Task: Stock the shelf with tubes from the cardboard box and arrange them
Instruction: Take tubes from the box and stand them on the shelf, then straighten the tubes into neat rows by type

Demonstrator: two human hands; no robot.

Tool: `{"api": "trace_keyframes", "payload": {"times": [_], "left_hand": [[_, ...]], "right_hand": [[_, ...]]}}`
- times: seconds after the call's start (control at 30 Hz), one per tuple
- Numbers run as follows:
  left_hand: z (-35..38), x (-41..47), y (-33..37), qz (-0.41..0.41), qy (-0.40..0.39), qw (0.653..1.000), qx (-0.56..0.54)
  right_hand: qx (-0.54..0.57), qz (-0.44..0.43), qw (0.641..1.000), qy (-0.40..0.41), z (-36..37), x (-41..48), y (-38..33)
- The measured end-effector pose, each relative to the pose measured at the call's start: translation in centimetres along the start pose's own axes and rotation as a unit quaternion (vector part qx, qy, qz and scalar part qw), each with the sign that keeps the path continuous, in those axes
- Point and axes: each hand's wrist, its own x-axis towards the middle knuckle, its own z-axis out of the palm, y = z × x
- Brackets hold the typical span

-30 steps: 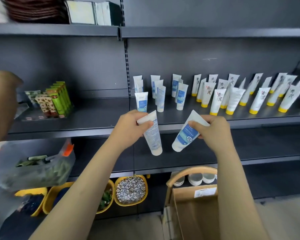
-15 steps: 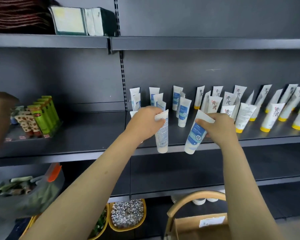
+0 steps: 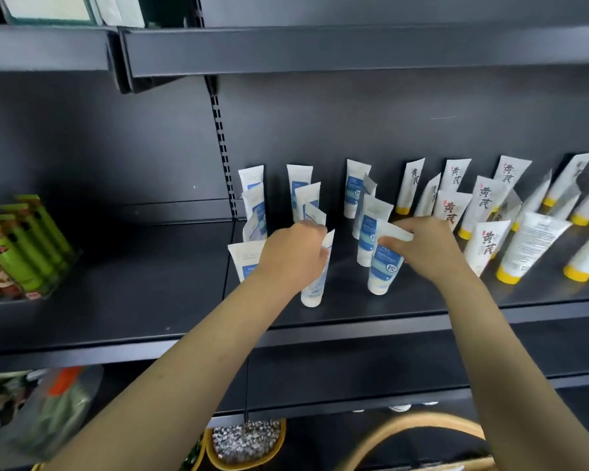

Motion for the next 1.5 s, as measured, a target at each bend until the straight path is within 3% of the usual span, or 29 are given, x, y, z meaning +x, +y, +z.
{"api": "trace_keyframes", "payload": {"times": [0.5, 0.67, 0.77, 0.9, 1.17, 1.33, 1.5], "left_hand": [[-0.3, 0.6, -1.3, 0.007, -0.014, 0.998, 0.063], [-4.0, -0.6, -1.8, 0.061, 0.015, 0.996, 0.070], [-6.5, -2.1, -1.7, 0.106, 0.024, 0.992, 0.057], [-8.8, -4.8, -1.0, 0.165, -0.003, 0.986, 0.023], [-9.9, -10.3, 3.1, 0.242, -0.133, 0.960, -0.057], [-10.1, -11.7, 7.6, 0.272, -0.157, 0.941, -0.122], [-8.7, -12.1, 15.3, 0.339, -0.186, 0.916, -0.104]], "right_hand": [[-0.084, 0.017, 0.995, -0.042, -0.6, -0.1, -1.1], [-0.131, 0.010, 0.991, -0.041, -4.3, -2.8, -4.4], [-0.171, 0.025, 0.981, -0.094, -6.7, -5.5, -7.5], [-0.223, 0.071, 0.960, -0.155, -8.9, -10.2, -11.3], [-0.286, 0.176, 0.925, -0.176, -13.4, -21.1, -11.5], [-0.275, 0.223, 0.924, -0.146, -17.5, -26.5, -9.8], [-0.274, 0.275, 0.914, -0.119, -21.3, -30.9, -5.7]]}}
